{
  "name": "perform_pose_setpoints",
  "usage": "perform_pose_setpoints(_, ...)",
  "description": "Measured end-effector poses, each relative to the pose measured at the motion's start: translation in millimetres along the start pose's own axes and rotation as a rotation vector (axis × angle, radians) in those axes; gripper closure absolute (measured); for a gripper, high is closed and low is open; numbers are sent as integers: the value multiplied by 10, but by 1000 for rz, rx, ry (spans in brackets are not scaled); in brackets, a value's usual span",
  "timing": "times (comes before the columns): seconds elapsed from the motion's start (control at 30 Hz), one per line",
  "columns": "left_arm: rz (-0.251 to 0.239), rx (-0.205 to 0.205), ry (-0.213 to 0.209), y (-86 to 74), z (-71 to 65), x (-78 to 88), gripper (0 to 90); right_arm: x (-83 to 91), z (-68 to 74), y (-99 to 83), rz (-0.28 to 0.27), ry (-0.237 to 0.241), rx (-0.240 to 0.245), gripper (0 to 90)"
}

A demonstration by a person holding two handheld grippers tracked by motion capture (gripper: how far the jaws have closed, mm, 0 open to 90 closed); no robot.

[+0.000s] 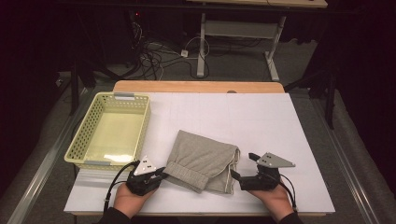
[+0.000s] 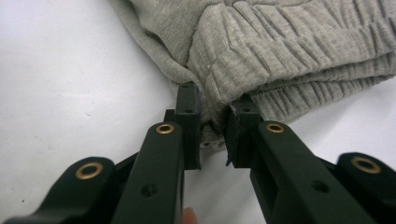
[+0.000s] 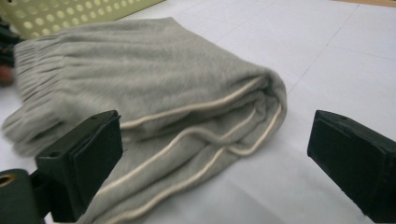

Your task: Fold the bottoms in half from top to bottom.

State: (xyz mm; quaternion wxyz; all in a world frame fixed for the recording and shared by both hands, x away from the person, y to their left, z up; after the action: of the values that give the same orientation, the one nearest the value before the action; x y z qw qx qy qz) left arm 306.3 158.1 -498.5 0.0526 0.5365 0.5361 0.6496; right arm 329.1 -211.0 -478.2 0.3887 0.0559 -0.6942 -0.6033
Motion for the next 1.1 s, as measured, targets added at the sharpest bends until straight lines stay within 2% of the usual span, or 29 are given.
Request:
perform_pose_setpoints(0.2, -1, -4, 2, -1, -2, 1, 761, -212, -62, 113, 12, -17, -16, 0)
perform_pose_setpoints(0.33, 0, -4, 3, -2, -2, 1, 759, -306, -106, 196, 0, -30, -19, 0)
perform_pose_setpoints(0.6, 2, 8, -4, -1, 8, -4, 756, -474, -132, 316, -7, -26, -15, 8)
perform_pose_setpoints(0.8, 5, 7, -4, 0, 9, -6, 756, -626, -168, 456, -22, -42, -73, 178)
perform_pose_setpoints(0.83, 5, 7, -4, 0, 9, -6, 756, -626, -168, 456, -22, -42, -73, 178)
perform_pose_setpoints(0.87, 5, 6, -3, 0, 8, -6, 756, -661, -190, 462, -12, -39, -97, 240)
perform_pose_setpoints(0.93, 6, 7, -5, 0, 10, -5, 756, -690, -208, 436, 13, -39, -115, 284)
perform_pose_setpoints(1.0, 6, 7, -7, 0, 10, -5, 756, -715, -225, 389, 55, -44, -114, 312)
perform_pose_setpoints(1.03, 6, 8, -7, 0, 12, -5, 756, -715, -225, 389, 55, -44, -114, 312)
perform_pose_setpoints(1.07, 6, 8, -7, 0, 11, -6, 756, -720, -255, 345, 84, -45, -132, 331)
perform_pose_setpoints(1.1, 6, 7, -8, 0, 10, -6, 756, -718, -265, 334, 89, -42, -135, 338)
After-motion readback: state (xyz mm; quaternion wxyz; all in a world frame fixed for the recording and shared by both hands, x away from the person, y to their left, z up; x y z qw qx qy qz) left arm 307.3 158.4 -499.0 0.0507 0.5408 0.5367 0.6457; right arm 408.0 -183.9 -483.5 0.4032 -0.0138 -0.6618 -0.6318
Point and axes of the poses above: each handheld gripper's, and its own axes: x roughly backward along the jaws, y roughly out of its top, z roughly to its left, the point moved 2 cm from there along -x, roughly forward along the jaws, and after that the axes turned 5 degrees about -y, right-handed, at the moved point
